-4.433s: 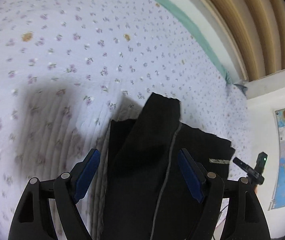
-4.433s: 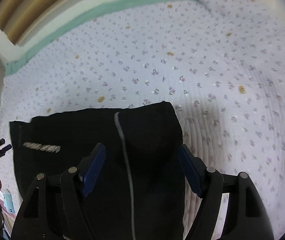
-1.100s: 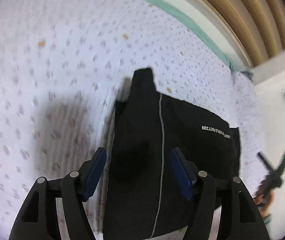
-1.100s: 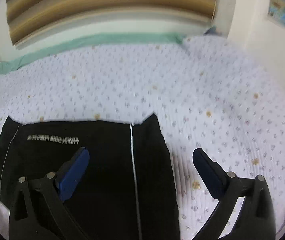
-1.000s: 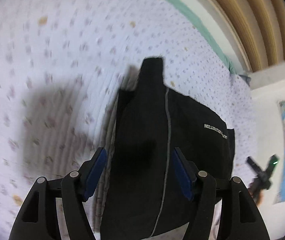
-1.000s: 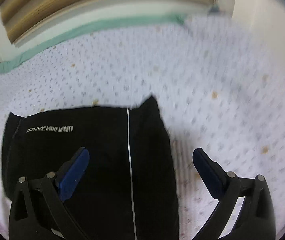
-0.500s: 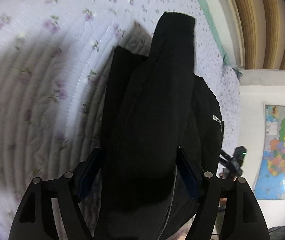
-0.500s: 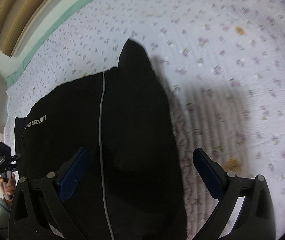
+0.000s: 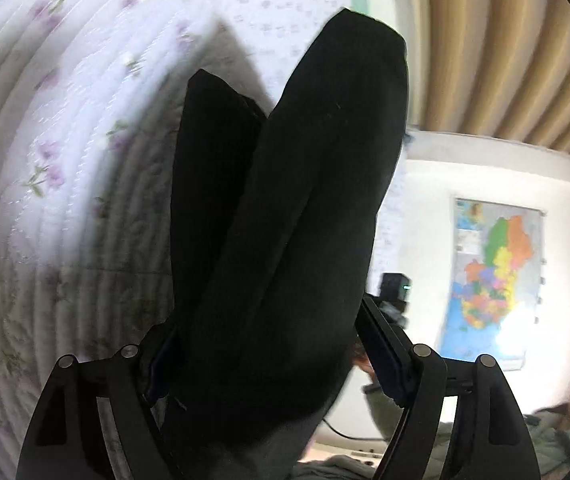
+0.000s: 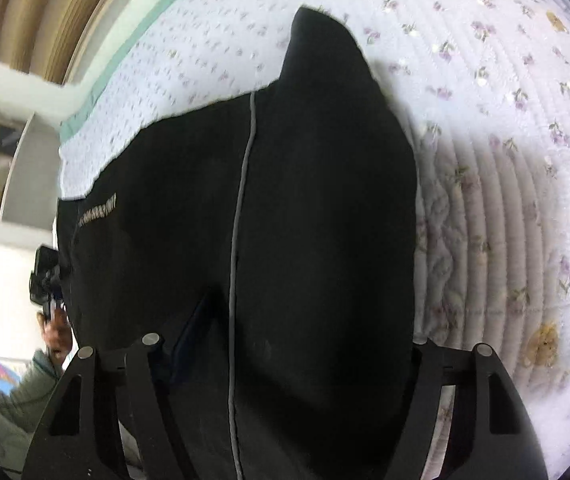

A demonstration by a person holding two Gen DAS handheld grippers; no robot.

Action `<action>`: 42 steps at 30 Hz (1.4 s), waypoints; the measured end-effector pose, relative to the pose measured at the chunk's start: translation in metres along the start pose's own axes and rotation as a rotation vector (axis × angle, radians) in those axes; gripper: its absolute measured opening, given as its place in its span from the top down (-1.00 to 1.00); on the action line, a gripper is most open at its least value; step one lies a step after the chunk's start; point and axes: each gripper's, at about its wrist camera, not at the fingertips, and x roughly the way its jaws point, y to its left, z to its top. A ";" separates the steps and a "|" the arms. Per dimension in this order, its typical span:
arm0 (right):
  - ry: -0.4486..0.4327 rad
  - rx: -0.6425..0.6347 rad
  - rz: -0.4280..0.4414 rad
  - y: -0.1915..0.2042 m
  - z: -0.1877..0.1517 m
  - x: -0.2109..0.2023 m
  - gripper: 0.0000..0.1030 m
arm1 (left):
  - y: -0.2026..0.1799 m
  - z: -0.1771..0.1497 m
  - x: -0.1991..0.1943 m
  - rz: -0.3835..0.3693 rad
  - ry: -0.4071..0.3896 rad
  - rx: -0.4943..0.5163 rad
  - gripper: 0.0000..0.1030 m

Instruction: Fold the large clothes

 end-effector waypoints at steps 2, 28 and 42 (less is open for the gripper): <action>0.018 0.004 0.010 0.000 0.002 0.014 -0.78 | 0.009 0.001 0.019 0.024 0.020 -0.028 -0.55; -0.224 -0.207 -0.040 0.140 -0.123 -0.091 0.35 | -0.170 -0.197 -0.010 0.143 -0.179 0.285 0.19; -0.122 -0.174 -0.205 0.111 -0.186 -0.019 0.37 | -0.030 -0.266 0.014 0.189 -0.184 0.074 0.13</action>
